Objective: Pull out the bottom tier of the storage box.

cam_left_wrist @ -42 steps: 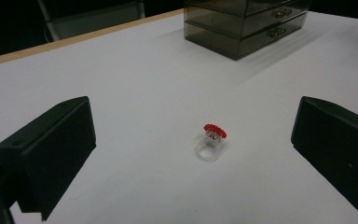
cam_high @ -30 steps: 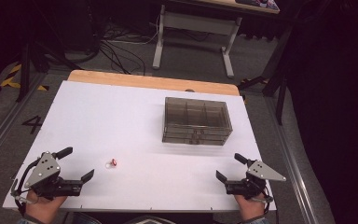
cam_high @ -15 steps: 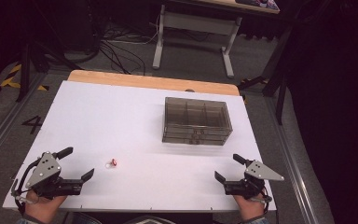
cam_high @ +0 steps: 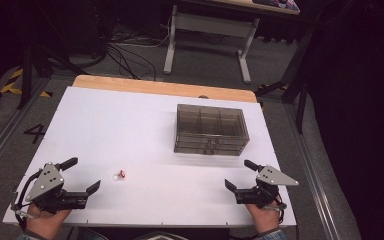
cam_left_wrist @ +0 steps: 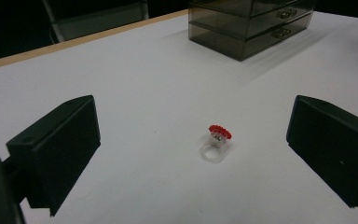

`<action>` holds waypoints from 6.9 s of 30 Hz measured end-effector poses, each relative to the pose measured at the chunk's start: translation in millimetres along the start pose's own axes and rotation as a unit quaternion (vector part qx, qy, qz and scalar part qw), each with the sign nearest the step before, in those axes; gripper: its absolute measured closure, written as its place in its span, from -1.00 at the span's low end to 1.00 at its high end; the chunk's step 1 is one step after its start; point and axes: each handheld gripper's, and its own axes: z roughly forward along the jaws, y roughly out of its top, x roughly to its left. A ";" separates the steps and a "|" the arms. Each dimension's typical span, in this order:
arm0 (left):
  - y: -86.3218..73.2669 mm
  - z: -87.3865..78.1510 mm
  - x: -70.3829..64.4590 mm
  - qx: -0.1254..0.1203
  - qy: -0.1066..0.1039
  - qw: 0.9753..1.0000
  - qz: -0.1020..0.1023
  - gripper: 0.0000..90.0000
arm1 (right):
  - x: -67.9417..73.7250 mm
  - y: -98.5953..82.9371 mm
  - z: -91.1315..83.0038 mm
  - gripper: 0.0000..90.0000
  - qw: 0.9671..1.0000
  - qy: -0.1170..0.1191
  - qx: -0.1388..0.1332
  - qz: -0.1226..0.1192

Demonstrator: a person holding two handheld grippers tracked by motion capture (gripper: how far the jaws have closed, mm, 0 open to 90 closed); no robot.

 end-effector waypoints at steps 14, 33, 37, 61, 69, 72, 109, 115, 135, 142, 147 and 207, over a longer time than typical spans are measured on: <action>-0.5 0.6 0.4 0.001 -0.002 1.000 -0.001 -0.92 | 8.9 16.7 24.8 -0.95 1.000 0.022 0.004 -0.021; -0.7 1.8 0.3 0.004 -0.003 1.000 -0.002 -0.92 | 14.1 25.2 48.4 -0.95 0.998 0.046 0.009 -0.029; -0.8 2.0 0.3 0.004 -0.003 1.000 -0.002 -0.92 | 17.0 26.7 52.9 -0.95 0.998 0.044 0.015 -0.044; -1.0 1.6 0.7 0.004 -0.005 1.000 -0.004 -0.92 | 24.6 30.3 54.2 -0.89 0.994 0.057 0.014 -0.090; -0.9 1.9 0.6 0.004 -0.006 1.000 -0.002 -0.92 | 26.8 35.9 49.0 -0.80 0.989 0.054 0.015 -0.133; -0.8 1.8 0.6 0.005 -0.007 1.000 -0.001 -0.91 | 26.6 39.4 46.4 -0.77 0.987 0.044 0.016 -0.152; -0.5 1.4 0.6 0.004 -0.006 1.000 -0.001 -0.91 | 38.5 38.4 39.7 -0.56 0.946 0.012 0.045 -0.322; -0.8 2.5 0.8 0.005 -0.005 1.000 -0.002 -0.91 | 42.9 35.7 41.4 -0.55 0.929 -0.008 0.053 -0.365; -0.8 2.6 0.9 0.005 -0.004 1.000 0.000 -0.91 | 50.4 30.0 47.8 -0.45 0.906 -0.042 0.060 -0.417; -0.9 2.4 0.6 0.005 -0.006 1.000 -0.002 -0.91 | 53.6 25.9 50.1 -0.38 0.890 -0.063 0.067 -0.446; -0.9 2.1 0.6 0.005 -0.006 1.000 -0.002 -0.91 | 54.9 22.5 54.8 -0.34 0.882 -0.079 0.073 -0.459; -1.0 2.9 0.8 0.006 -0.001 1.000 0.001 -0.91 | 53.9 -26.7 100.5 -0.06 0.790 -0.207 0.117 -0.566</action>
